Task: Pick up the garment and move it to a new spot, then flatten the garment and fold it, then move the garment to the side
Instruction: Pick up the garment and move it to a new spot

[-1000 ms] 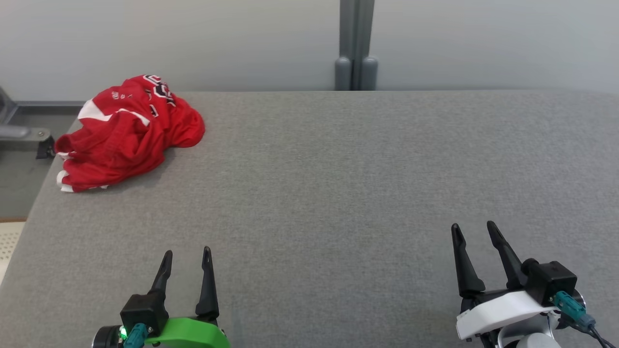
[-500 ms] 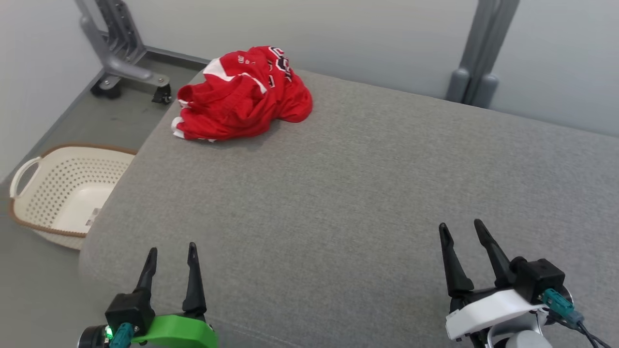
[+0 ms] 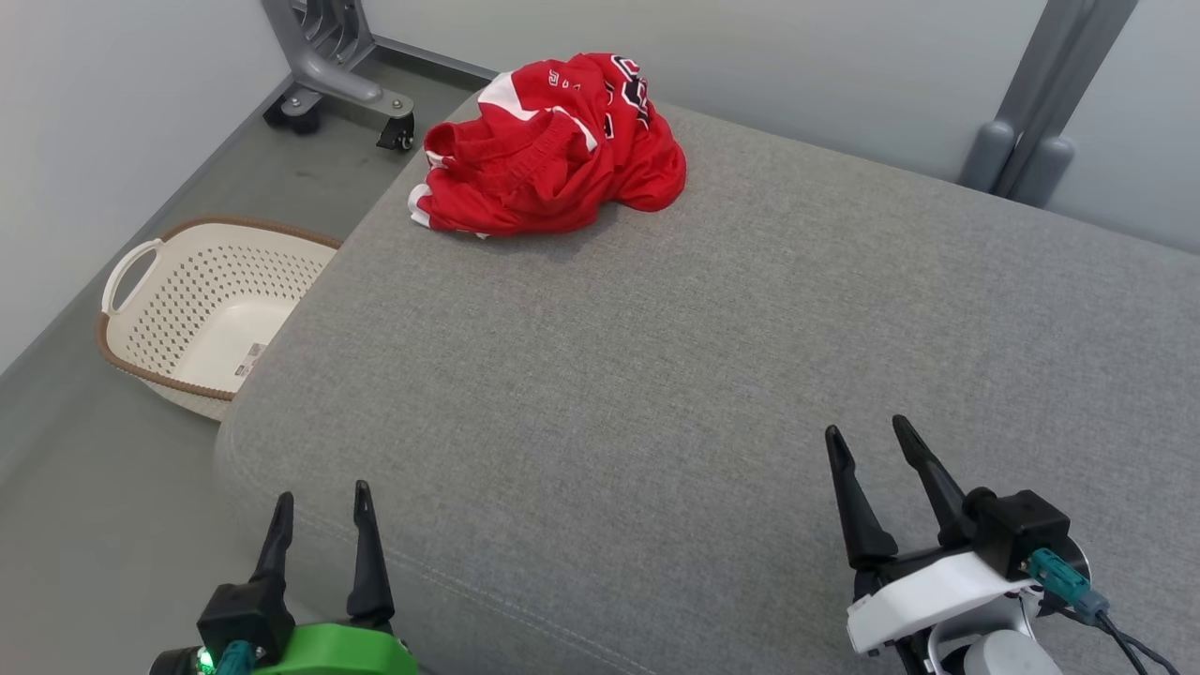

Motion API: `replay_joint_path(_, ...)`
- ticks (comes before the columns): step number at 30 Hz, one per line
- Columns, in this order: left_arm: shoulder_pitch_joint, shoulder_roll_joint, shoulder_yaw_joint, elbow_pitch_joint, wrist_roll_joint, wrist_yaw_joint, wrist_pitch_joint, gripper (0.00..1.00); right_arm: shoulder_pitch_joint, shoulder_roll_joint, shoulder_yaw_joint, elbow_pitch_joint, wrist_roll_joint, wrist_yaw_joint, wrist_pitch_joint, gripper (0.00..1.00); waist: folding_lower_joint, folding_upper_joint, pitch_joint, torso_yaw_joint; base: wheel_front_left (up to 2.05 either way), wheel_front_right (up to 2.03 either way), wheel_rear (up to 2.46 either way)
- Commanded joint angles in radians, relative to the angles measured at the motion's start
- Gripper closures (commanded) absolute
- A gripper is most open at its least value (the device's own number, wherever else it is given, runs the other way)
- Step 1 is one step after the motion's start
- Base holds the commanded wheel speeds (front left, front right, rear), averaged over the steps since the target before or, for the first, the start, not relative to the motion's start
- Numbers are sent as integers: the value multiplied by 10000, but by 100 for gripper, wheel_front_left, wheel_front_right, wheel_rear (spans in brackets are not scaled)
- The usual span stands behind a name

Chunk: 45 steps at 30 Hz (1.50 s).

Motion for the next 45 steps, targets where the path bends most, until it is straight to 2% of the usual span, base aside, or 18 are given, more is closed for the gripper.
replay_joint_path(1, -31, 34, -103, 127, 159, -15, 7, 0, 138, -51, -116, -60, -120, 1, -35, 0, 0, 0, 125, -4, 0, 0, 0)
replay_joint_path(5, -806, 227, -193, 258, 457, -245, 7, 0, 176, -51, -424, -285, -341, 1, -35, 0, 0, 0, 521, -3, 0, 0, 0)
replay_joint_path(8, -1637, 468, 85, 118, 426, -326, 7, 0, -111, -49, -477, -439, -697, 1, -35, 0, 0, 0, 1055, -305, 0, 0, 0)
replay_joint_path(14, -4473, 1532, 739, -84, 487, -501, 320, 0, -977, -55, -754, -780, -1454, -1, -35, 0, 0, 0, 2378, -1140, 0, 0, 0)
replay_joint_path(18, -6546, 2218, 679, 386, 471, -923, 1470, 0, -1602, -55, -1013, -1045, -1900, -1, -35, 0, 0, 0, 3207, -1685, 0, 0, 0)
replay_joint_path(25, -9268, 2453, 482, 2213, -414, -1565, 3703, 0, -2203, -52, -1620, -1957, -2331, -1, -35, 0, 0, 0, 4321, -2383, 0, 0, 0)
replay_joint_path(27, -9732, 2515, 124, 2836, -678, -1795, 4475, 0, -2261, -48, -1831, -2263, -2445, 1, -35, 0, 0, 0, 4582, -2581, 0, 0, 0)
replay_joint_path(30, -10137, 2716, -166, 3402, -1009, -1887, 4985, 0, -2241, -48, -2041, -2568, -2561, -1, -35, 0, 0, 0, 4833, -2787, 0, 0, 0)
replay_joint_path(43, -10662, 2827, -829, 5155, -1840, -1959, 5028, 0, -2187, -43, -2095, -2848, -2444, -1, -35, 0, 0, 0, 5254, -3295, 0, 0, 0)
replay_joint_path(44, -10684, 2858, -874, 5201, -1882, -1958, 4997, 20, -2199, -45, -2102, -2824, -2412, -1, -35, 0, 0, 0, 5235, -3318, 0, 0, 0)
replay_joint_path(45, -10742, 2925, -874, 5270, -1942, -1959, 4936, 57, -2217, -45, -2114, -2807, -2373, -1, -35, 0, 0, 0, 5205, -3339, 0, 0, 0)
